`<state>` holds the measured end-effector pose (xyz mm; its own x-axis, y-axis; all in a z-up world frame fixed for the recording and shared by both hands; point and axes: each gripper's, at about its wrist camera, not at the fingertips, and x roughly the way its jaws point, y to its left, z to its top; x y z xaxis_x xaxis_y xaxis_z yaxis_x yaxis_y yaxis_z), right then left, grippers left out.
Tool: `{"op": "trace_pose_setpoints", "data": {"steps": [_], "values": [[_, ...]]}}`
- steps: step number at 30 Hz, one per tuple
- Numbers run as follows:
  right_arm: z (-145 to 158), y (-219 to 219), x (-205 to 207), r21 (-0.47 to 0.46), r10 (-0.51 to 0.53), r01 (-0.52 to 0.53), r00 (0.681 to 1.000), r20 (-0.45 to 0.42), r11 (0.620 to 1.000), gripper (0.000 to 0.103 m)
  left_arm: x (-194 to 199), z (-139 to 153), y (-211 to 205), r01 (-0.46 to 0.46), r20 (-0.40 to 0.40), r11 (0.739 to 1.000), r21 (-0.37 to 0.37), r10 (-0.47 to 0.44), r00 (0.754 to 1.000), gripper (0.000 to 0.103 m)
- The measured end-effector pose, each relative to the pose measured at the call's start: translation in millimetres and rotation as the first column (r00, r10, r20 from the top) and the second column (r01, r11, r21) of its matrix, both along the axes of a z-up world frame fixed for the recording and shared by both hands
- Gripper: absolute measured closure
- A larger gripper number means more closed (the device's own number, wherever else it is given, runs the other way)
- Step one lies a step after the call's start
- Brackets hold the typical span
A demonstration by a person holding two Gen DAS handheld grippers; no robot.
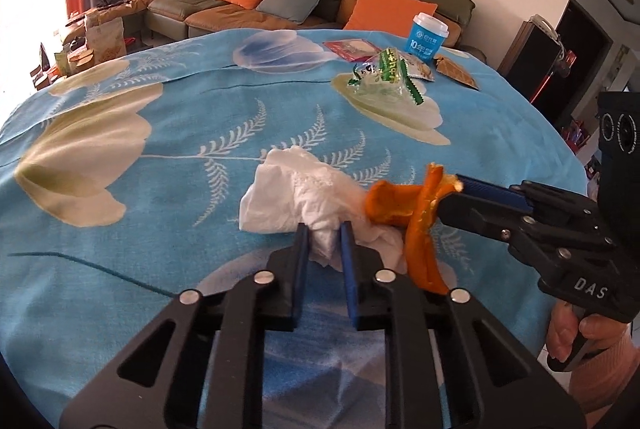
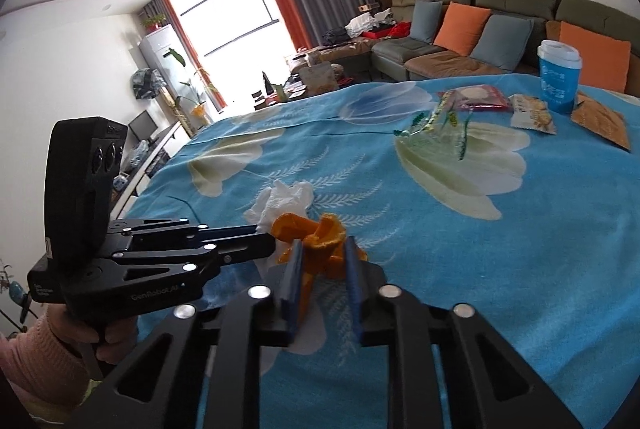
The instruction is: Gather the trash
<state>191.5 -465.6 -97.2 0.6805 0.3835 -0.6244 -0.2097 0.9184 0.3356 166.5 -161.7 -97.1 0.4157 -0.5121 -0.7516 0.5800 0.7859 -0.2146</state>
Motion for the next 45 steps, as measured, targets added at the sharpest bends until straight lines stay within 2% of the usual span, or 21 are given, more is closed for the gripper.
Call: {"op": "trace_pose_setpoints", "data": {"steps": [8,23,33,45], "values": [[5.9,1.0,-4.8,0.050,0.025,-0.026,1.000,0.013,0.998,0.090,-11.9,9.5,22.8,-0.029,0.006,0.998,-0.048,0.030,1.000,0.093],[30.6,36.6,-5.7,0.084,0.114,-0.120,0.991,0.069,0.989,0.093,-59.9,43.2,125.3,-0.160,0.073,0.980,-0.122,0.170,0.983,0.094],[38.0,89.7,2.5,0.107,0.238,-0.247,0.967,0.089,0.963,0.093,-92.2,54.5,197.5,-0.267,0.098,0.953,-0.142,0.282,0.954,0.094],[43.2,150.5,15.0,0.126,0.361,-0.371,0.928,0.097,0.920,0.095,-118.2,59.4,251.4,-0.371,0.105,0.918,-0.141,0.386,0.916,0.094]]}}
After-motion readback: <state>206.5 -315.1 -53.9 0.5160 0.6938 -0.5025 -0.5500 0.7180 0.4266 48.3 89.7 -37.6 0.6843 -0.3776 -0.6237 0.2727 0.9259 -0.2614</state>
